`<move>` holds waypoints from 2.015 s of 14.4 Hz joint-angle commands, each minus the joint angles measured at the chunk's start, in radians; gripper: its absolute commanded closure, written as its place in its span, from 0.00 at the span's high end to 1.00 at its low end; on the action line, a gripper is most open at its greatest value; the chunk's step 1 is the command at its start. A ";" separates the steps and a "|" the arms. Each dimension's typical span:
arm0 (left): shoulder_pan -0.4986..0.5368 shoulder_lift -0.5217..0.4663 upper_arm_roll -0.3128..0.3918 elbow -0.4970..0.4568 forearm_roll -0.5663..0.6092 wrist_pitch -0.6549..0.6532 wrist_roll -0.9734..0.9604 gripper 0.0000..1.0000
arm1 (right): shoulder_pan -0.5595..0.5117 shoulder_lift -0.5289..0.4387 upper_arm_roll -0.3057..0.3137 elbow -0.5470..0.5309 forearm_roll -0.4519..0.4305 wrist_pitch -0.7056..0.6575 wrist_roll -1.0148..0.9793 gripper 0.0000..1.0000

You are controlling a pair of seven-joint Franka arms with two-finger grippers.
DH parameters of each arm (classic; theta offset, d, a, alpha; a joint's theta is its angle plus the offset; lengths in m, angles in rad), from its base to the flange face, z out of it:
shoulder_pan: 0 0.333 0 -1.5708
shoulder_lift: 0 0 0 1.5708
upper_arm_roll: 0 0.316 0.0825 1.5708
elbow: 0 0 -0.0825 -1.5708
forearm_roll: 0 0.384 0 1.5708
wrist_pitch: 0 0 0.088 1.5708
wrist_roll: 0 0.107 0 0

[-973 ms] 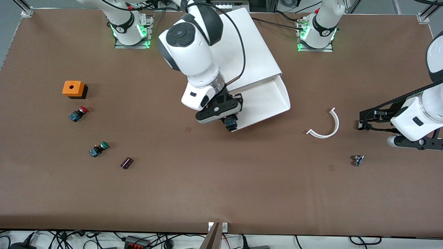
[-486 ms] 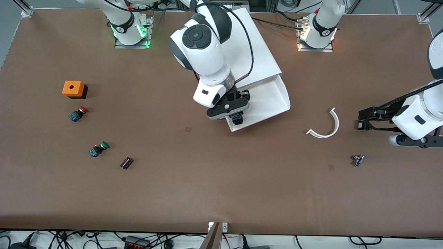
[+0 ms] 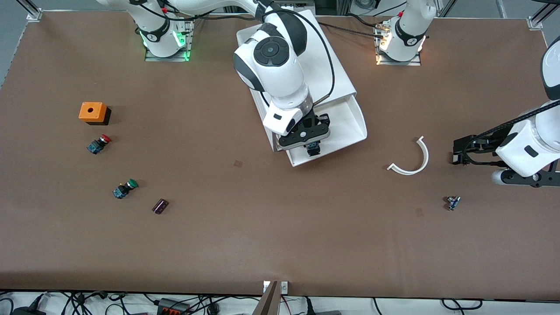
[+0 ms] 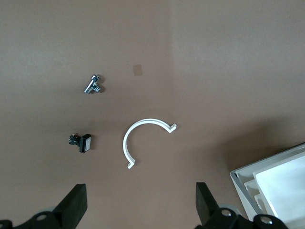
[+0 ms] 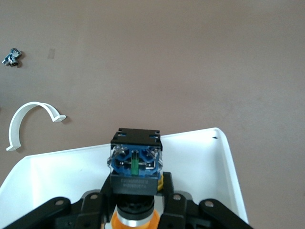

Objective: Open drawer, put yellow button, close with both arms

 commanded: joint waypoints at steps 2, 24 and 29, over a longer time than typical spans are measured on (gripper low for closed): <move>0.002 -0.012 -0.002 0.008 -0.015 -0.020 -0.012 1.00 | 0.024 0.041 -0.007 0.045 0.014 -0.023 0.014 0.00; 0.003 -0.012 -0.002 0.006 -0.017 -0.020 -0.013 1.00 | 0.048 0.038 -0.013 0.046 0.007 -0.079 0.017 1.00; 0.002 -0.010 -0.003 0.005 -0.020 -0.020 -0.016 1.00 | 0.030 0.027 -0.020 0.111 0.007 -0.135 0.016 1.00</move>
